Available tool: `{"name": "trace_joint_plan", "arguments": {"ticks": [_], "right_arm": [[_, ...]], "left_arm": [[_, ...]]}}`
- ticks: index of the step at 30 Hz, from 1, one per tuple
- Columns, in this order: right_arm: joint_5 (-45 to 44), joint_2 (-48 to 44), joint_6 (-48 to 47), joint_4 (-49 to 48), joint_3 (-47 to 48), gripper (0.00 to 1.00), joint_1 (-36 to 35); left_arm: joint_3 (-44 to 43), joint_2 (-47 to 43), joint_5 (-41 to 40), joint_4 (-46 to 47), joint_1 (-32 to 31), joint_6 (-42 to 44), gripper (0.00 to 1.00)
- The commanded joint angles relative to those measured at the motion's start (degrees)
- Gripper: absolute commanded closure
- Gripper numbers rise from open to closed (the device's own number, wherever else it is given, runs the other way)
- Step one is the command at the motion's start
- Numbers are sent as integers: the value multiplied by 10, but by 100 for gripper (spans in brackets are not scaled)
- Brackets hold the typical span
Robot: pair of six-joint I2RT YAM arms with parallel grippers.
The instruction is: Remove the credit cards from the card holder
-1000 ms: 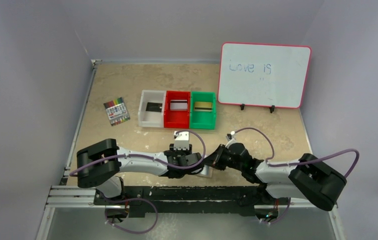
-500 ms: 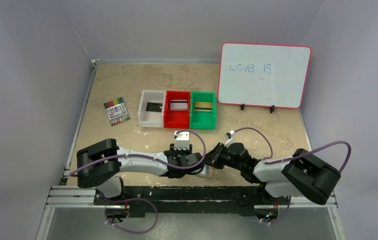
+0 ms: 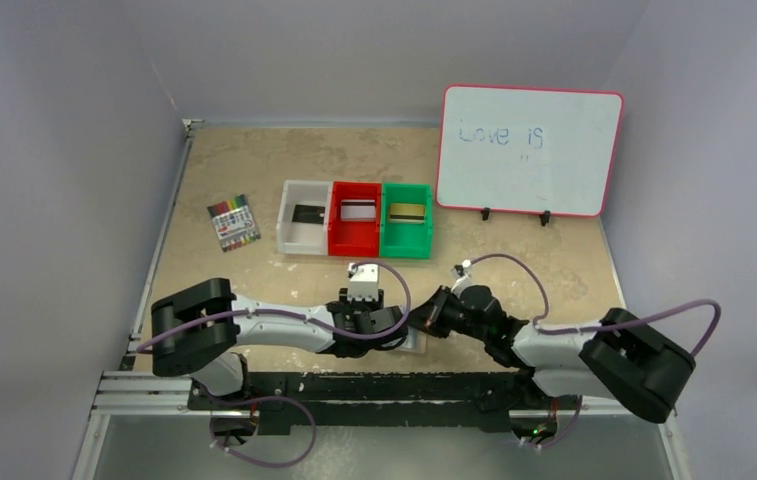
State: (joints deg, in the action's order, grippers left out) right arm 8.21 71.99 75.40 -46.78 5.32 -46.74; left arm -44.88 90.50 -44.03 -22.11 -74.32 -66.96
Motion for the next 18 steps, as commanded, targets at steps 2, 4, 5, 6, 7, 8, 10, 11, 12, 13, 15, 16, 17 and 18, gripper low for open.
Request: {"name": "trace_joint_plan", "arguments": {"ticks": [2, 4, 5, 6, 7, 8, 10, 11, 12, 13, 15, 16, 17, 18], "right_arm": [[-44, -97, -25, 116, 13, 100, 3], [-58, -138, -31, 170, 15, 100, 3], [-65, -158, -32, 189, 15, 100, 3], [-72, -175, -34, 207, 16, 100, 2], [-76, -193, -39, 224, 17, 100, 2], [-78, -208, -44, 236, 19, 100, 2], [-81, -239, -58, 256, 23, 100, 2], [-83, -252, -65, 264, 24, 100, 3], [-84, -268, -74, 268, 24, 100, 3], [-85, -282, -84, 269, 23, 100, 2], [-89, -314, -102, 273, 22, 100, 2], [-92, -327, -109, 276, 22, 100, 2], [-95, -340, -118, 278, 23, 100, 2], [-97, -353, -126, 280, 23, 100, 2]], "left_arm": [[19, -15, 9, -34, -3, -10, 58], [18, -17, 9, -33, -3, -10, 58], [19, -17, 9, -32, -3, -10, 58], [18, -18, 8, -32, -3, -10, 57], [18, -19, 8, -31, -2, -10, 57], [18, -21, 8, -31, -3, -9, 57], [17, -28, 8, -29, -3, -7, 54], [17, -35, 10, -25, -3, -3, 53], [18, -45, 14, -18, -3, 3, 51], [18, -56, 16, -14, -4, 6, 49], [19, -83, 15, -7, -4, 9, 46], [18, -97, 13, -6, -4, 9, 44], [18, -110, 9, -6, -4, 10, 42], [18, -125, 6, -8, -4, 10, 39]]}}
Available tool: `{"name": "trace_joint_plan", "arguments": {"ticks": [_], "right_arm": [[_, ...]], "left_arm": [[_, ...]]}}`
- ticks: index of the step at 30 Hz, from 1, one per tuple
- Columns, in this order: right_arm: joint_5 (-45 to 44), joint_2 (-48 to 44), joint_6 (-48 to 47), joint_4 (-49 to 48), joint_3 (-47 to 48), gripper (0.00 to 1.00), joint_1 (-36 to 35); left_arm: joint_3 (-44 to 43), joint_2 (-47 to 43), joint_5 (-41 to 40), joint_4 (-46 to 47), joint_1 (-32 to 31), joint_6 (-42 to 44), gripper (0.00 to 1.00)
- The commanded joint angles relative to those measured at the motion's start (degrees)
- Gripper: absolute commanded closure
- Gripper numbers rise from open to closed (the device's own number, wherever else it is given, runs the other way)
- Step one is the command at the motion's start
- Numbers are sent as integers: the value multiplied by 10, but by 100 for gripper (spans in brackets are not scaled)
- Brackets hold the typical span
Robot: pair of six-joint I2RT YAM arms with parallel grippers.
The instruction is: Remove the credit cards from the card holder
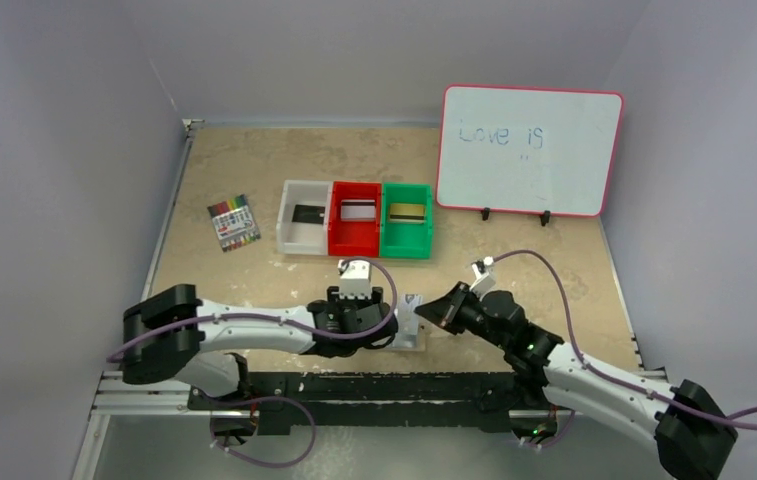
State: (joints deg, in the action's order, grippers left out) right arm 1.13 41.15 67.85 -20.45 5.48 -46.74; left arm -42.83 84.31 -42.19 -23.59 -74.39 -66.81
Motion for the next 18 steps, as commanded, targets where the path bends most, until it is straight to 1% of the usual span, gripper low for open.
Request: {"name": "trace_joint_plan", "arguments": {"ticks": [1, 4, 6, 8, 10, 12, 15, 18], "right_arm": [[-28, -56, -63, 17, 22, 100, 2], [-24, -84, -112, 12, 27, 100, 2], [-20, -93, -146, 14, 35, 100, 2], [-13, -97, -186, 19, 49, 100, 2], [4, -96, -234, 15, 62, 100, 2], [13, -90, -281, 7, 75, 100, 3], [21, -74, -330, 3, 95, 100, 3], [74, -55, -388, -36, 97, 100, 2]], "left_arm": [[-2, -77, -17, 5, -2, 10, 36], [0, -116, -30, 2, -1, 12, 28], [5, -144, -28, 5, 10, 34, 23], [14, -178, -2, 0, 45, 66, 20], [32, -227, 34, -2, 98, 94, 17], [47, -285, 42, -20, 140, 105, 11], [60, -364, 43, -32, 177, 114, 4], [66, -405, 49, -29, 189, 123, 2]]}}
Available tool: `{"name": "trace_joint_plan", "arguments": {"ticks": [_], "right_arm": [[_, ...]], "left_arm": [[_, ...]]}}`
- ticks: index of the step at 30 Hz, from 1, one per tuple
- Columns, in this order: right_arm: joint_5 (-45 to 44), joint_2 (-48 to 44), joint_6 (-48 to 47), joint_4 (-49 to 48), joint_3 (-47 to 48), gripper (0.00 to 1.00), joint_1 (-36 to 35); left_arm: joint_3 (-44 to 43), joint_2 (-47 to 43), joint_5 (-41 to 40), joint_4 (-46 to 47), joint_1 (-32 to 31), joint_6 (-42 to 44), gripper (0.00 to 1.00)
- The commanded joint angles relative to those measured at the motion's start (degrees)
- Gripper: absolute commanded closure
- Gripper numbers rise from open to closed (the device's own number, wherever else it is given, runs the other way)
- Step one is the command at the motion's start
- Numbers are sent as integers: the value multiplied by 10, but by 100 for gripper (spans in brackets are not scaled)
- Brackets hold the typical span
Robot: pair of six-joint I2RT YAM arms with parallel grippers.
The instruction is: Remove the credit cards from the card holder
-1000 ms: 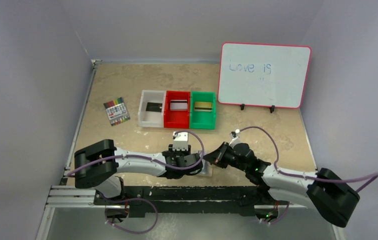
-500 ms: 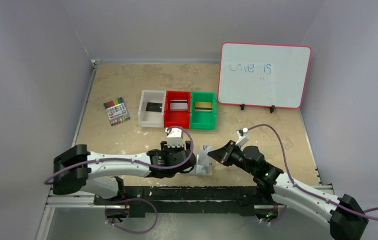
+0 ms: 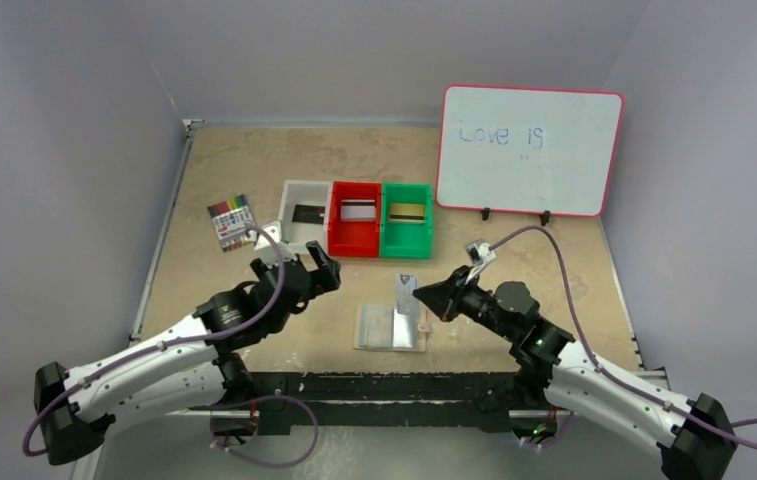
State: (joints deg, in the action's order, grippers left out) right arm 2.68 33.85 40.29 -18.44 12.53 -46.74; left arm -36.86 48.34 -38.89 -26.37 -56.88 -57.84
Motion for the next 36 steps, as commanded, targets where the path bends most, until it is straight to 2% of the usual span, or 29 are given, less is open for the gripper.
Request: {"name": "trace_joint_plan", "arguments": {"ticks": [1, 5, 9, 11, 22, 24, 27, 32, 36], "right_arm": [[79, 25, -128, -71, 29, 100, 2], [150, 71, -182, -89, 57, 100, 3], [263, 126, -239, -33, 110, 100, 3], [292, 146, -256, 0, 129, 100, 2], [404, 171, -244, -30, 143, 100, 2], [420, 178, -243, -28, 150, 100, 2], [430, 187, -238, -29, 157, 100, 3], [456, 185, -207, -82, 151, 100, 2], [478, 185, -201, -96, 153, 100, 3]], "left_arm": [[7, -44, 26, 5, 14, 42, 1], [-2, -5, 129, 50, 16, 110, 2], [-29, 1, 197, 66, 15, 171, 3], [-37, -15, 230, 74, 15, 201, 2], [-37, -36, 468, 134, 15, 286, 7], [-38, -26, 513, 144, 15, 289, 11], [-46, -16, 573, 166, 15, 279, 24], [-35, -22, 594, 154, 14, 281, 33], [-33, -14, 636, 159, 15, 279, 45]]}}
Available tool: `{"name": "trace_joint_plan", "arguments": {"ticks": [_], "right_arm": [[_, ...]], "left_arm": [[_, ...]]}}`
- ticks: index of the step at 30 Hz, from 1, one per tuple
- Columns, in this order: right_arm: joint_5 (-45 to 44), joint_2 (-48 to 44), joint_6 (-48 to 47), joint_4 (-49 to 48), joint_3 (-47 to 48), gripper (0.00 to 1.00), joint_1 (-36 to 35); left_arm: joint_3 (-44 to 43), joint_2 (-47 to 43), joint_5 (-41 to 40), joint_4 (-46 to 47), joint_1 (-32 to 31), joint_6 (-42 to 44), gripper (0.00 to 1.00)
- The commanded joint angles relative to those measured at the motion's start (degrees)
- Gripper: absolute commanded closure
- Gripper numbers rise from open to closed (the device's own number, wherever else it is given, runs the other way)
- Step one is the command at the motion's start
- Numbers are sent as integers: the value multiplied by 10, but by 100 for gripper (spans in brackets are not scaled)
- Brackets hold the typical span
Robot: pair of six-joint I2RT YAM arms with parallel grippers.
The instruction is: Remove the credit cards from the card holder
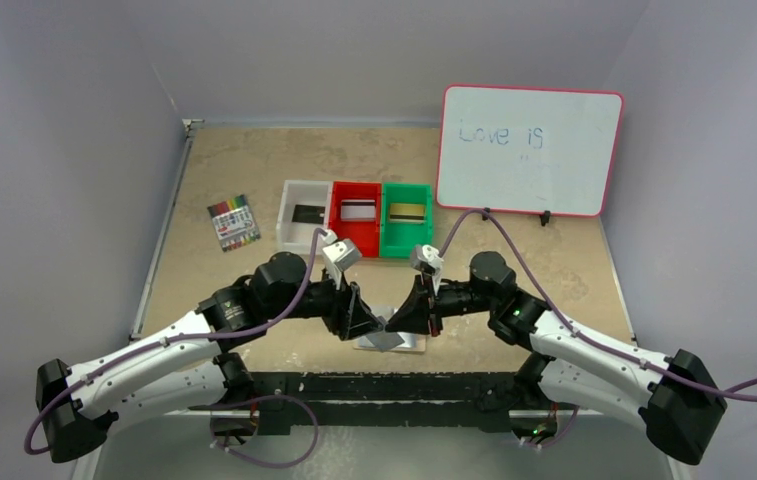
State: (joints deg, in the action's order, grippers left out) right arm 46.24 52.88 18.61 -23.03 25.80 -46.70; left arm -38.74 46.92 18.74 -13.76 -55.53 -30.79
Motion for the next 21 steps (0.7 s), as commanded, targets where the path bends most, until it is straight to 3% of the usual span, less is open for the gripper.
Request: {"name": "trace_joint_plan", "arguments": {"ticks": [1, 10, 13, 14, 16, 21], "right_arm": [[45, -6, 16, -51, 22, 100, 2], [58, -6, 17, -55, 29, 100, 2], [53, 0, 13, -51, 34, 100, 2], [51, 1, 6, -45, 38, 97, 2], [31, 1, -11, -27, 45, 74, 2], [-9, -17, -32, -19, 42, 46, 2]], "left_arm": [[-14, 1, 59, 33, 1, 9, 48], [-15, -6, 62, 26, 1, 15, 96], [-13, -8, 64, 33, 1, 10, 100], [-12, -9, 64, 37, 1, 8, 100], [-8, -14, 62, 51, 1, 2, 100], [5, -35, 56, 82, 1, -3, 100]]}}
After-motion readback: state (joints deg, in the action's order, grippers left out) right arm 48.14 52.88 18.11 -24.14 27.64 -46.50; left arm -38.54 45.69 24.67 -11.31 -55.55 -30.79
